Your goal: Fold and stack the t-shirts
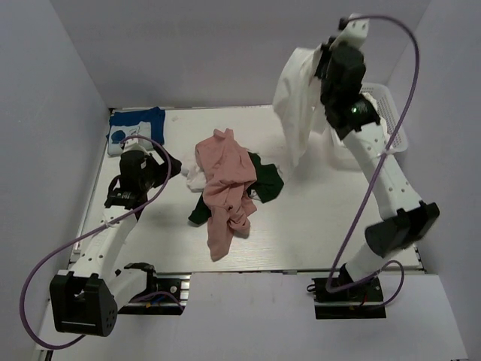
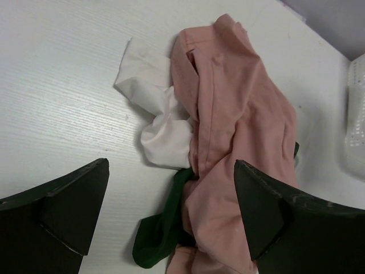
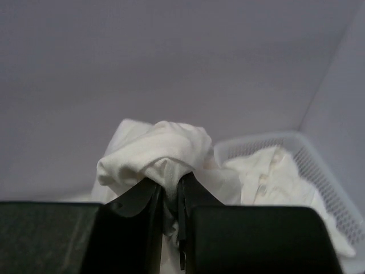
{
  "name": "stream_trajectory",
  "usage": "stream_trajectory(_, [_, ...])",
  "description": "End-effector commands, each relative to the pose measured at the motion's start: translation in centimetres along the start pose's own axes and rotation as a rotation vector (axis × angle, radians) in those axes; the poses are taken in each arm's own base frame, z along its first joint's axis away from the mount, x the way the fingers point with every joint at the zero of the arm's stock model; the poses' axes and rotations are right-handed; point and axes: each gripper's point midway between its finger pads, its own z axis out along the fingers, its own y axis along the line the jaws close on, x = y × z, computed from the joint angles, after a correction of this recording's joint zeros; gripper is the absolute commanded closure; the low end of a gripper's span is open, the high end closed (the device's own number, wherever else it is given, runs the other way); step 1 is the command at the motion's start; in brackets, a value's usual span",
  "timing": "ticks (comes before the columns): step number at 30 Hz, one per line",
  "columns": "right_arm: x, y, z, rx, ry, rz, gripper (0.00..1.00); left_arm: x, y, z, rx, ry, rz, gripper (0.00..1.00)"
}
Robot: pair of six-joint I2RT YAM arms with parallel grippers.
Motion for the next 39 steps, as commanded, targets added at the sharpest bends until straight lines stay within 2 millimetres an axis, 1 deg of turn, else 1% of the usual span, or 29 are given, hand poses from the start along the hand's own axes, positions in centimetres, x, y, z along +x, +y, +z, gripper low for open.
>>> stream_trajectory(1, [-9.2, -5.0, 2.9, 0.201, -0.178, 0.057, 1.0, -1.2, 0.2, -0.2, -0.03, -0.025, 0.006, 0.0])
stream_trajectory(2, [-9.7, -7.7, 3.6, 0.269, -0.178, 0.041, 1.0, -1.1, 0.5, 0.1, -0.045, -0.022, 0.006, 0.0])
stream_trajectory(3, [-10.0, -8.3, 4.7, 0.293, -0.199, 0.02, 1.0, -1.0, 0.5, 0.1, -0.045, -0.022, 0.006, 0.0])
stream_trajectory(4, [-12.2, -9.7, 4.3, 0.343, -0.255, 0.028, 1.0, -0.9, 0.8, 0.1, -0.058, -0.019, 0.006, 0.0])
stream_trajectory(6, [-14.1, -12.9, 4.5, 0.411, -0.338, 0.031, 1.0, -0.8, 1.1, 0.3, -0.071, -0.015, 0.006, 0.0])
stream_trajectory(7, [-12.3, -13.4, 5.3, 0.424, -0.301, 0.005, 1.0, -0.9, 1.3, 0.3, -0.083, -0.023, 0.006, 0.0])
stream_trajectory(10, [-11.4, -17.3, 6.7, 0.461, -0.318, -0.021, 1.0, -0.7, 1.5, 0.8, -0.088, -0.015, 0.015, 0.0])
stream_trajectory(12, [-7.4, -18.5, 8.9, 0.437, -0.224, -0.055, 1.0, -0.6, 1.6, 1.1, -0.09, -0.011, 0.025, 0.0])
stream_trajectory(13, [-5.8, -17.5, 10.6, 0.321, -0.189, -0.079, 1.0, -0.3, 2.1, 1.5, -0.11, 0.0, 0.025, 0.0])
stream_trajectory(14, [-2.0, -17.2, 11.8, 0.274, -0.1, -0.127, 1.0, -0.1, 2.2, 1.7, -0.116, 0.01, 0.025, 0.0])
stream_trajectory(15, [0.3, -17.5, 12.9, 0.253, -0.06, -0.139, 1.0, -0.2, 2.1, 1.9, -0.116, 0.01, 0.025, 0.0])
stream_trajectory(16, [4.7, -17.0, 14.1, 0.213, 0.052, -0.154, 1.0, 0.3, 2.5, 2.0, -0.128, 0.029, 0.025, 0.0])
stream_trajectory(17, [7.2, -17.1, 14.5, 0.213, 0.107, -0.141, 1.0, -0.1, 2.2, 2.2, -0.126, 0.025, 0.025, 0.0])
stream_trajectory(19, [13.7, -20.0, 15.4, 0.272, 0.249, -0.093, 1.0, 0.1, 2.4, 2.3, -0.134, 0.038, 0.026, 0.0])
stream_trajectory(21, [18.4, -20.6, 16.1, 0.242, 0.344, -0.041, 1.0, 0.1, 2.4, 2.3, -0.134, 0.038, 0.026, 0.0])
stream_trajectory(22, [21.0, -20.9, 15.8, 0.249, 0.431, -0.039, 0.97, 0.2, 2.2, 2.3, -0.124, 0.045, 0.025, 0.0])
stream_trajectory(23, [21.9, -21.0, 16.0, 0.249, 0.457, -0.034, 0.86, 0.2, 2.2, 2.3, -0.124, 0.045, 0.034, 0.0])
stream_trajectory(24, [22.7, -20.6, 15.9, 0.234, 0.499, -0.034, 0.76, 0.0, 2.0, 2.1, -0.118, 0.036, 0.034, 0.0])
stream_trajectory(25, [23.2, -20.4, 15.2, 0.232, 0.541, -0.041, 0.17, 0.4, 2.1, 2.1, -0.114, 0.05, 0.034, 0.0])
stream_trajectory(26, [23.0, -20.2, 14.8, 0.219, 0.556, -0.055, 0.1, 0.2, 1.9, 1.9, -0.107, 0.039, 0.034, 0.0])
stream_trajectory(28, [18.8, -19.0, 13.6, 0.195, 0.498, -0.045, 0.1, 0.1, 1.3, 1.5, -0.074, 0.032, 0.033, 0.0])
stream_trajectory(29, [19.1, -18.6, 13.4, 0.184, 0.512, -0.054, 0.1, 0.1, 1.3, 1.5, -0.073, 0.032, 0.033, 0.0])
stream_trajectory(30, [16.2, -17.8, 12.2, 0.157, 0.469, -0.044, 0.1, 0.3, 1.1, 1.2, -0.057, 0.037, 0.032, 0.0])
stream_trajectory(32, [14.4, -15.3, 10.5, 0.075, 0.448, -0.068, 0.1, -0.3, 0.4, 0.6, -0.024, 0.014, 0.033, 0.0])
stream_trajectory(34, [13.4, -9.3, 8.2, -0.07, 0.418, -0.094, 0.1, -0.5, -0.1, 0.3, 0.0, 0.004, 0.033, 0.0])
stream_trajectory(36, [14.1, -5.5, 5.3, -0.151, 0.42, -0.119, 0.1, -0.5, -0.5, 0.0, 0.017, -0.007, 0.038, 0.0])
stream_trajectory(37, [14.5, -4.9, 3.3, -0.147, 0.407, -0.118, 0.1, -0.7, -0.6, -0.3, 0.023, -0.016, 0.039, 0.0])
stream_trajectory(38, [15.4, -0.8, 1.6, -0.23, 0.418, -0.135, 0.1, -1.1, -0.7, -0.4, 0.014, -0.025, 0.038, 0.0])
stream_trajectory(39, [15.9, 0.6, 0.7, -0.256, 0.424, -0.138, 0.1, -0.9, -0.5, -0.4, 0.009, -0.018, 0.038, 0.0])
